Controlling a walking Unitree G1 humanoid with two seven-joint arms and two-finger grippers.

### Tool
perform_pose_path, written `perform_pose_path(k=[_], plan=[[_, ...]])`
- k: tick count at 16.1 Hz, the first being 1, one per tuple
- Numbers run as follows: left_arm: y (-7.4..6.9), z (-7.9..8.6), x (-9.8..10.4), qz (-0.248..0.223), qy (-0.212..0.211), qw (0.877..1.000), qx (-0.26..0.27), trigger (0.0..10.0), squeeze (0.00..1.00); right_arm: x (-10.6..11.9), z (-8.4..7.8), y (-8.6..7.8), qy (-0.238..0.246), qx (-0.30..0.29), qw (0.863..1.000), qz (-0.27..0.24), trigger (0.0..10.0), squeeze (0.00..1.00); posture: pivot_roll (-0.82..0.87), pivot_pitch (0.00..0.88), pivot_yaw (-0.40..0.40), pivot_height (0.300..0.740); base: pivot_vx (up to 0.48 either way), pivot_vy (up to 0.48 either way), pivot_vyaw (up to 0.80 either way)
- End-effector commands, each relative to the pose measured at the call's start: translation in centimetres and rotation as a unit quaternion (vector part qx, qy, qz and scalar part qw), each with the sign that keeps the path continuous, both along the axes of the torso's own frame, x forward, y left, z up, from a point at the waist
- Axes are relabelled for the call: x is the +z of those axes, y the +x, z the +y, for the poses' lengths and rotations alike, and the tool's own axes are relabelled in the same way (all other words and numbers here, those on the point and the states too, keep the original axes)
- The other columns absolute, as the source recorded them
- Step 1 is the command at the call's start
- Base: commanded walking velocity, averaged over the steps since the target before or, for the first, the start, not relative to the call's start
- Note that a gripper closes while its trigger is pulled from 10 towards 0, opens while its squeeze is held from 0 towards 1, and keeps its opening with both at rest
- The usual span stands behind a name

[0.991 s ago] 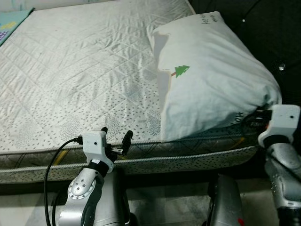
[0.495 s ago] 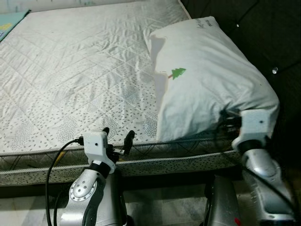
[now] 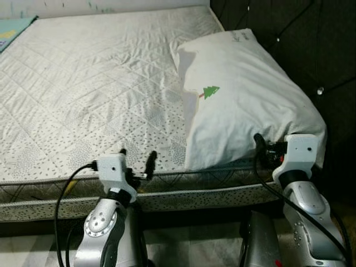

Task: Clean up the room

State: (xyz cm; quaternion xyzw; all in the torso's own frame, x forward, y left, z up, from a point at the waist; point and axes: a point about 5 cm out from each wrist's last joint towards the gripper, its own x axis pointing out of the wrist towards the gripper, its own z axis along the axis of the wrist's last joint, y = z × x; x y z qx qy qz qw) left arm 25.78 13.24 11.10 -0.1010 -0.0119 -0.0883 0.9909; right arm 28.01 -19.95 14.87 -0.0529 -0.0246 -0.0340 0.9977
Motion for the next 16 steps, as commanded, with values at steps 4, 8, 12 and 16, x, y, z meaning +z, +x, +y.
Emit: perform_pose_path(k=[4,8,12,16], plan=[[0.1,0.6,0.1,0.0,0.003,0.999,0.032,10.0,0.0,0.9,1.2,0.6,0.014,0.025,0.999,-0.019,10.0,1.0,-0.07,0.012,0.042,0.487,0.0,0.0,0.0],[0.3,0.8,0.2,-0.001,0.004,0.999,0.042,10.0,0.0,1.1,1.8,1.1,0.062,0.05,0.997,-0.018,10.0,1.0,-0.07,0.008,0.044,0.487,0.0,0.0,0.0],[0.5,0.7,0.3,-0.003,0.005,0.999,0.039,10.0,0.0,1.5,3.5,1.5,0.094,0.069,0.993,-0.02,10.0,0.0,-0.06,0.0,0.045,0.487,0.0,0.0,0.0],[0.8,0.6,0.4,-0.006,0.004,0.999,0.037,10.0,0.0,1.9,3.4,1.9,0.103,0.065,0.992,-0.025,10.0,0.0,-0.06,0.003,0.047,0.487,0.0,0.0,0.0]])
